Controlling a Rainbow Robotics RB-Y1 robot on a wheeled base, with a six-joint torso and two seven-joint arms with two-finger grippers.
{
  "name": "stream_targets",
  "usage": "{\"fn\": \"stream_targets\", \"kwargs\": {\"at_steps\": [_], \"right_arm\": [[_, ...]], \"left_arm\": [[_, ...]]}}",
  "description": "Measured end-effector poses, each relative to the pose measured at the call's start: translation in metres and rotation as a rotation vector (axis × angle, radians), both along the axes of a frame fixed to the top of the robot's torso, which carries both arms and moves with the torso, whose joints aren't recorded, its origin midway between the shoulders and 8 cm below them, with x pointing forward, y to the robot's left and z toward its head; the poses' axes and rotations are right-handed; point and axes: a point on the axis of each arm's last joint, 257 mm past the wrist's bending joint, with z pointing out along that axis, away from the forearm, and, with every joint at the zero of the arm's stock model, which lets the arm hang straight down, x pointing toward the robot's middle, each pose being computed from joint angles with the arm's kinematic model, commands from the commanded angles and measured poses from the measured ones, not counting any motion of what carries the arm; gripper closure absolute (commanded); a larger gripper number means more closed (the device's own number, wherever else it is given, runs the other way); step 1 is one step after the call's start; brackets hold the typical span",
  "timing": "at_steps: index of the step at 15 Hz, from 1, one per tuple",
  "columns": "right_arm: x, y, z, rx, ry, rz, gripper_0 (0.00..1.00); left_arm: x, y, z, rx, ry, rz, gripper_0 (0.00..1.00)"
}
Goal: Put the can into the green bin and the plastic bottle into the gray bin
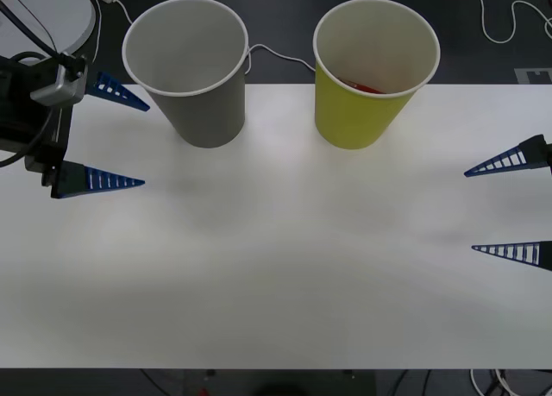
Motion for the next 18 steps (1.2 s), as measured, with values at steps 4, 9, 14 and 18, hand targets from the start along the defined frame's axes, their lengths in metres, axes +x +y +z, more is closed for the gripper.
{"fn": "stream_targets", "kwargs": {"at_steps": [4, 9, 14, 18], "right_arm": [[0.0, 0.0, 0.0, 0.0, 0.0, 0.0, 0.0], [0.0, 0.0, 0.0, 0.0, 0.0, 0.0, 0.0], [0.0, 0.0, 0.0, 0.0, 0.0, 0.0, 0.0], [0.0, 0.0, 0.0, 0.0, 0.0, 0.0, 0.0]], "left_arm": [[-0.016, 0.028, -0.024, 0.007, -0.039, -0.038, 0.0], [-0.038, 0.052, -0.057, 0.052, -0.049, -0.09, 0.0], [-0.039, 0.064, -0.068, 0.048, -0.023, -0.07, 0.0], [-0.041, 0.065, -0.072, 0.051, -0.008, -0.069, 0.0]]}}
